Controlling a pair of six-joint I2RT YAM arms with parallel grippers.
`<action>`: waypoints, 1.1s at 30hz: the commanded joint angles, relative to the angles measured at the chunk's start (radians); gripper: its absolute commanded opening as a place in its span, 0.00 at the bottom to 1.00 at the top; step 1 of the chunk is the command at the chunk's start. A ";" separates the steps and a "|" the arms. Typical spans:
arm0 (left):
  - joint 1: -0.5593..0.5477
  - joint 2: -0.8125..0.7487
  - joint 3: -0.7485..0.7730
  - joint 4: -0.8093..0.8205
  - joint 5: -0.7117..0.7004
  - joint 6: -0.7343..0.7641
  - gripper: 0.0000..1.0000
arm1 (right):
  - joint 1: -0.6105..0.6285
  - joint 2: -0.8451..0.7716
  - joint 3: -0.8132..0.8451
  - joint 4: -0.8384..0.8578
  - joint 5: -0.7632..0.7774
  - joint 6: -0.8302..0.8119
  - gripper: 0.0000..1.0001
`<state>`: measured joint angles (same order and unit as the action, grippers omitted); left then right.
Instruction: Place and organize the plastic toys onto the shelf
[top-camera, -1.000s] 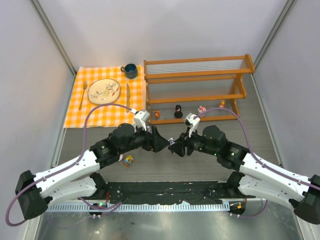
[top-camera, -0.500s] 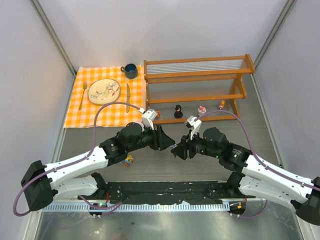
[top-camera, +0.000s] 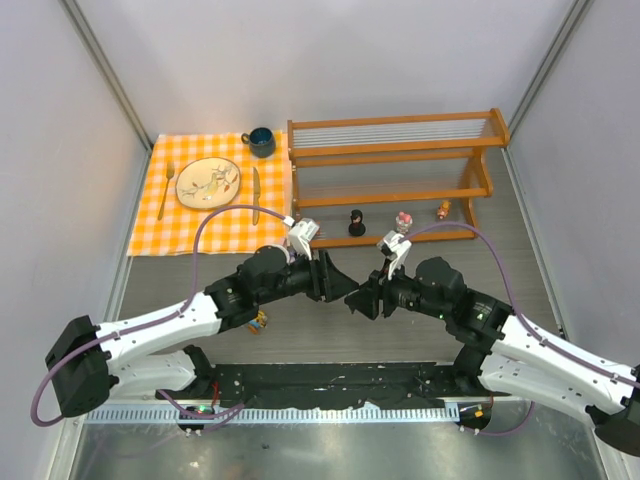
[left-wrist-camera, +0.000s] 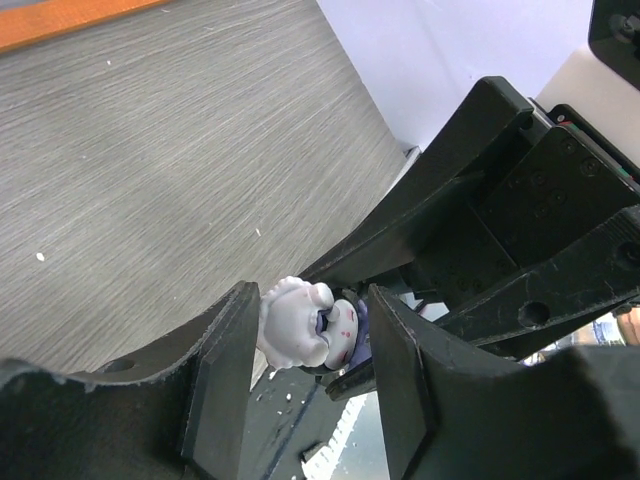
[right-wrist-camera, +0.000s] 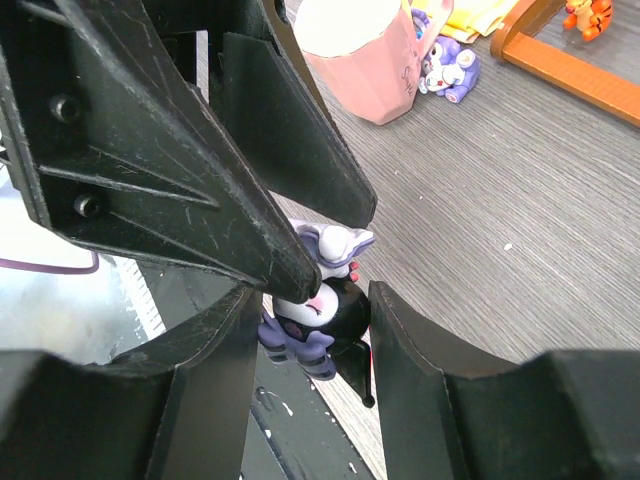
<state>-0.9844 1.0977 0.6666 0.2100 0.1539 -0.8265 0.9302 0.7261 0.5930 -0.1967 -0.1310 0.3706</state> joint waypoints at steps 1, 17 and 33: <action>-0.016 0.014 -0.007 0.094 0.049 -0.020 0.50 | 0.004 -0.024 -0.007 0.052 0.027 0.014 0.01; -0.030 0.060 -0.030 0.187 0.101 -0.060 0.61 | 0.006 -0.117 -0.064 0.120 0.094 0.039 0.01; -0.030 0.090 -0.055 0.308 0.160 -0.120 0.60 | 0.006 -0.122 -0.088 0.191 0.090 0.051 0.01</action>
<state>-0.9947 1.1671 0.6182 0.4137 0.2085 -0.9134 0.9352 0.5919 0.5026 -0.1387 -0.0795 0.4068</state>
